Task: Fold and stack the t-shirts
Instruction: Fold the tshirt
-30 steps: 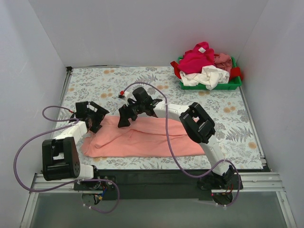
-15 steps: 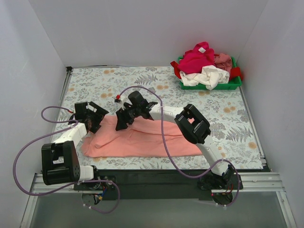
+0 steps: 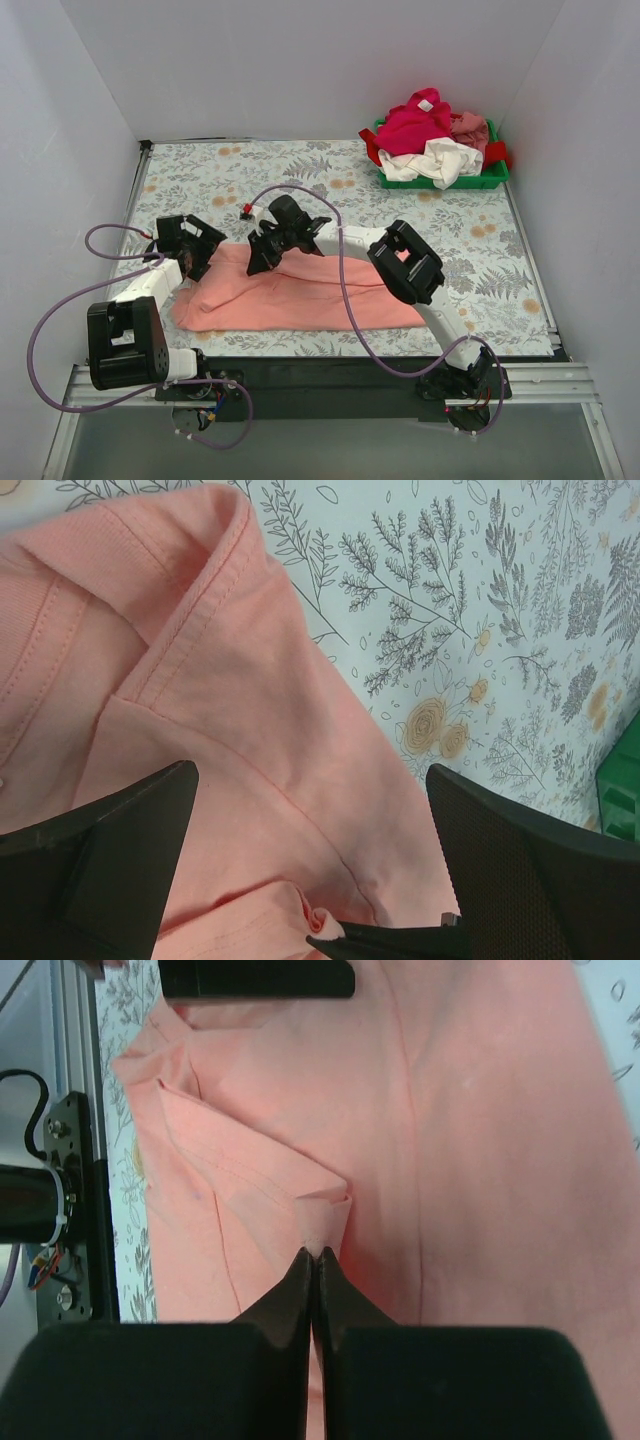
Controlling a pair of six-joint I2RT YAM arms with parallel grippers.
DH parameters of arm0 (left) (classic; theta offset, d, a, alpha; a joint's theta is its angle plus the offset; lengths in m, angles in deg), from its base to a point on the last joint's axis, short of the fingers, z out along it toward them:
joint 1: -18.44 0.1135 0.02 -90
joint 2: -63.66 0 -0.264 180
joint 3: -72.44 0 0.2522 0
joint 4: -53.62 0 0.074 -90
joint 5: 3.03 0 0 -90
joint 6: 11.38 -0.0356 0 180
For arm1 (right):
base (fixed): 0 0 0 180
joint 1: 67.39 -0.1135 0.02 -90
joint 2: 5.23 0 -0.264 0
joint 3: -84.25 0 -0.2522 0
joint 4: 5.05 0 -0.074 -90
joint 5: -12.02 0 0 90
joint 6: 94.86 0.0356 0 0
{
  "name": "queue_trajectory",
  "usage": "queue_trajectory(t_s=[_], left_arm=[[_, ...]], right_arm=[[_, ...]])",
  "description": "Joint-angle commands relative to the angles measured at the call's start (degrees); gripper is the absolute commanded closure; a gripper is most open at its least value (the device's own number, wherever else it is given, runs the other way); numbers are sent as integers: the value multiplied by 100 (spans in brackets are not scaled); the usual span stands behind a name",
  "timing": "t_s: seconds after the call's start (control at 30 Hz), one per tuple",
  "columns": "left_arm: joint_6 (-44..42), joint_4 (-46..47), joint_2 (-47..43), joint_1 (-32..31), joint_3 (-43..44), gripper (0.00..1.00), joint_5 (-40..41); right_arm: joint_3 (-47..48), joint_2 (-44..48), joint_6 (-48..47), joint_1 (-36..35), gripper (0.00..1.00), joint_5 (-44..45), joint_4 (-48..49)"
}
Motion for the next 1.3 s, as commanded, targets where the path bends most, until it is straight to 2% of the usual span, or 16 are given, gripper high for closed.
queue_trajectory(t_s=[0.0,0.27,0.4,0.43,0.63,0.67,0.7,0.73,0.97,1.07,1.1,1.13,1.2,1.27], left_arm=[[-95,-76,-222,49,-68,2,196],[-112,-111,-213,66,-77,2,266],[-112,-138,-196,66,-59,2,310],[-121,-147,-196,75,-68,2,328],[-121,-191,-240,84,-50,2,416],[-121,-191,-248,84,-50,2,416],[-130,-191,-240,75,-59,2,424],[-130,-199,-248,75,-59,2,433],[-130,-243,-275,75,-41,2,460],[-121,-270,-327,75,-24,2,442],[-78,-313,-354,75,-15,2,442],[-60,-322,-432,84,-6,2,442],[54,-445,-547,75,11,2,451],[160,-524,-801,84,116,2,442]], right_arm=[[-291,615,-229,-77,99,-199,-21],[-1196,1187,-598,-174,98,-252,-13],[-1504,1406,-730,-235,95,-339,-4],[-1575,1442,-765,-253,91,-331,-4],[-2303,1837,-1169,-341,83,-331,-21],[-2409,1907,-1205,-350,79,-287,-13],[-2515,2047,-1231,-376,68,-235,-13],[-2672,2110,-1266,-393,65,-182,-13],[-3341,2769,-1416,-455,57,169,-13],[-3368,2989,-1328,-455,42,615,-13],[-3368,3094,-1084,-446,24,784,-30],[-3377,3164,-995,-429,12,968,-65],[-3412,3383,-610,-263,2,1592,-197],[-3517,3568,-293,-69,2,2022,-276]])
